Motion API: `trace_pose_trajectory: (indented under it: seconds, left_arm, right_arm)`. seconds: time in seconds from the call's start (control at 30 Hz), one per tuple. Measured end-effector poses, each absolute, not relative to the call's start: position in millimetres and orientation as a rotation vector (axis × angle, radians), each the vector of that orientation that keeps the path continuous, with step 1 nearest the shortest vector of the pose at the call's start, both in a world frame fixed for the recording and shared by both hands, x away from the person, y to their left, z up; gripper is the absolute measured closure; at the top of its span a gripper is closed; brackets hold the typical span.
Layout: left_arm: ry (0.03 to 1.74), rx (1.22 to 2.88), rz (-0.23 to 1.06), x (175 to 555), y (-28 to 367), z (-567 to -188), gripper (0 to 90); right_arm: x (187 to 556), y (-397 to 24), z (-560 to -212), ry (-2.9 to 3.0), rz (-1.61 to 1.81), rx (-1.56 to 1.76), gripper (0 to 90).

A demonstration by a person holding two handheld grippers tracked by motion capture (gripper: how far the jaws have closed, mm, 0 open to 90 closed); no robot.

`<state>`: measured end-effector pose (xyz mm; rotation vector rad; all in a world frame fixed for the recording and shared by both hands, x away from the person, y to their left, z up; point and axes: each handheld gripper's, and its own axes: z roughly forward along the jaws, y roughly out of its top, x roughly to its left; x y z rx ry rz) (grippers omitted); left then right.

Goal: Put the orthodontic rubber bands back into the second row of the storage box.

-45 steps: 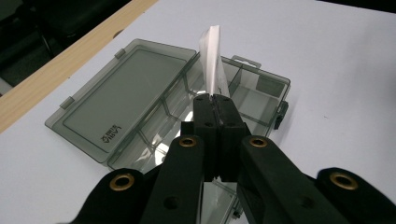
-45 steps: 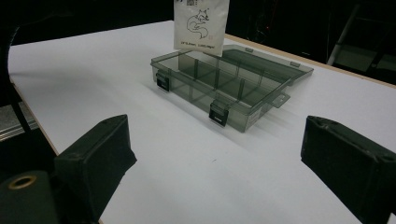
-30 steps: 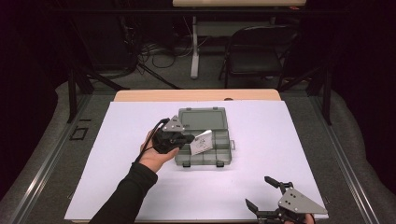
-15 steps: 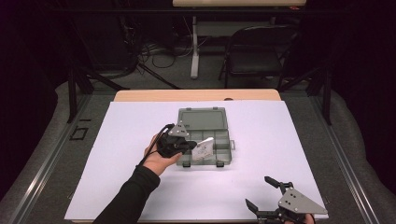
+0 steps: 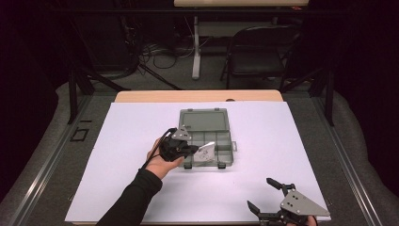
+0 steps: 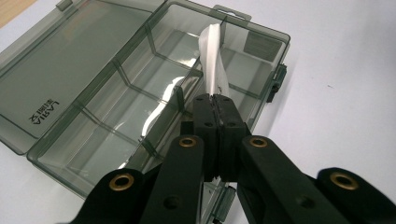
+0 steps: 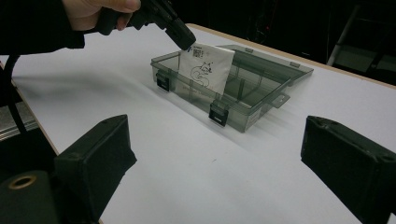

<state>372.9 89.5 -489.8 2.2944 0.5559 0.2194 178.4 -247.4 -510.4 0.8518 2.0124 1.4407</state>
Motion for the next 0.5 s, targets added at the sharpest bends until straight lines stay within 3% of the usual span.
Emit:
trace_pose_trajectory:
  seconds: [0.5]
  left_arm:
    - [0.589,2.283,0.235,373.7,92.4,-489.9,86.1]
  right_arm:
    - [177.5,-248.6,-509.2,2.037,1.420,0.854,8.0]
